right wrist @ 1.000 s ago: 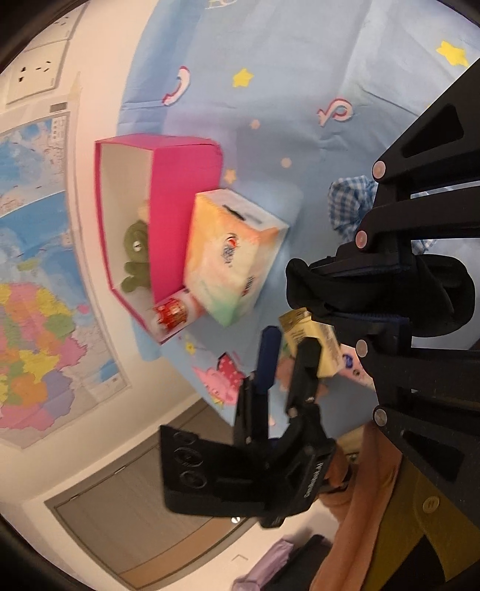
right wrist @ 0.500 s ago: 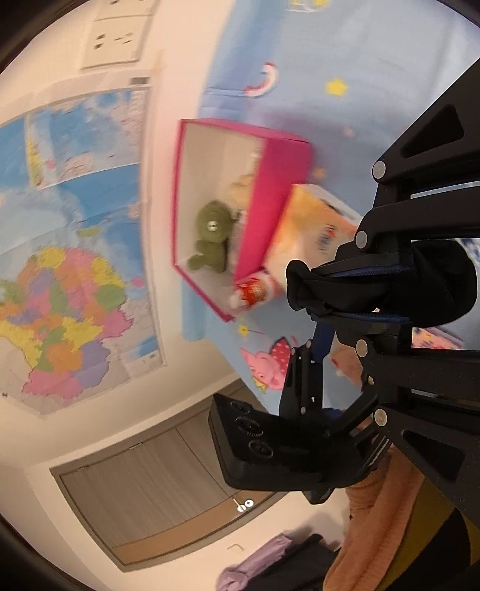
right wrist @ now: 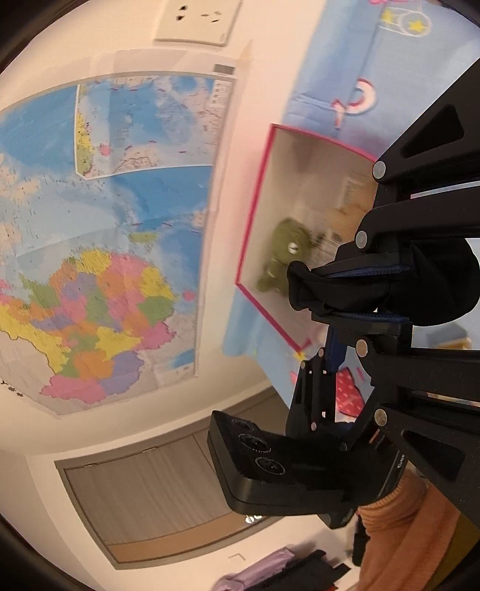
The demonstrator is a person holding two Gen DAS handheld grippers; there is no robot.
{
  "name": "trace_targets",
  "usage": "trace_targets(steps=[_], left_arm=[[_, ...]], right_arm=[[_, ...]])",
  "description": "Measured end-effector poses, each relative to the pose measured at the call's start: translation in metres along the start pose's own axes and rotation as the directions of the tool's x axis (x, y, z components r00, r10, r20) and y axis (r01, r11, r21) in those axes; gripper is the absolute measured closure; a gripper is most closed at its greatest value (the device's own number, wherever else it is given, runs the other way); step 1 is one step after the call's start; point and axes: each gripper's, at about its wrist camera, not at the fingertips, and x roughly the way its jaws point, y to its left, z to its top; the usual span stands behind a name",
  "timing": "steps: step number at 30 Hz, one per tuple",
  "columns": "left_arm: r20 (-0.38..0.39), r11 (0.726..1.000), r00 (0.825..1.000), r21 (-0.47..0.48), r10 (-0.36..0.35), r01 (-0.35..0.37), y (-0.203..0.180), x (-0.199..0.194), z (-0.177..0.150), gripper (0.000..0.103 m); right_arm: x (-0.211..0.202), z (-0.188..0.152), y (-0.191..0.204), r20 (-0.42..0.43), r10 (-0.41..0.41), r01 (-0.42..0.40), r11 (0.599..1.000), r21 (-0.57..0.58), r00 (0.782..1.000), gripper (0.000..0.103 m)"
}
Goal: Organize soft objects
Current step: 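Carry the black cloth into the pink box and open the right gripper, then move the right gripper to the blue gingham scrunchie and grasp it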
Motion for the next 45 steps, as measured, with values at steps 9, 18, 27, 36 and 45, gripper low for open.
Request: trace_targets(steps=[9, 18, 27, 36, 45], left_arm=[[-0.062, 0.993, 0.992, -0.046, 0.107, -0.11, 0.036, 0.032, 0.046, 0.06], [-0.144, 0.979, 0.979, -0.127, 0.142, -0.161, 0.069, 0.069, 0.069, 0.061], [-0.193, 0.957, 0.962, -0.178, 0.194, -0.229, 0.082, 0.088, 0.088, 0.06], [-0.134, 0.958, 0.966, -0.158, 0.219, -0.239, 0.07, 0.066, 0.076, 0.053], [0.015, 0.987, 0.987, -0.034, 0.159, -0.159, 0.013, 0.003, 0.041, 0.051]], right_arm=[[0.046, 0.035, -0.039, -0.01, -0.051, 0.051, 0.998, 0.021, 0.999, 0.088], [0.084, 0.05, -0.078, -0.042, -0.093, 0.096, 0.993, 0.065, 0.995, 0.088], [0.107, 0.05, -0.108, -0.049, -0.21, 0.215, 0.969, 0.123, 0.976, 0.076], [0.083, 0.033, -0.111, -0.031, -0.262, 0.263, 0.95, 0.166, 0.965, 0.051], [0.014, -0.006, -0.064, 0.006, -0.138, 0.136, 0.982, 0.13, 0.99, 0.05]])
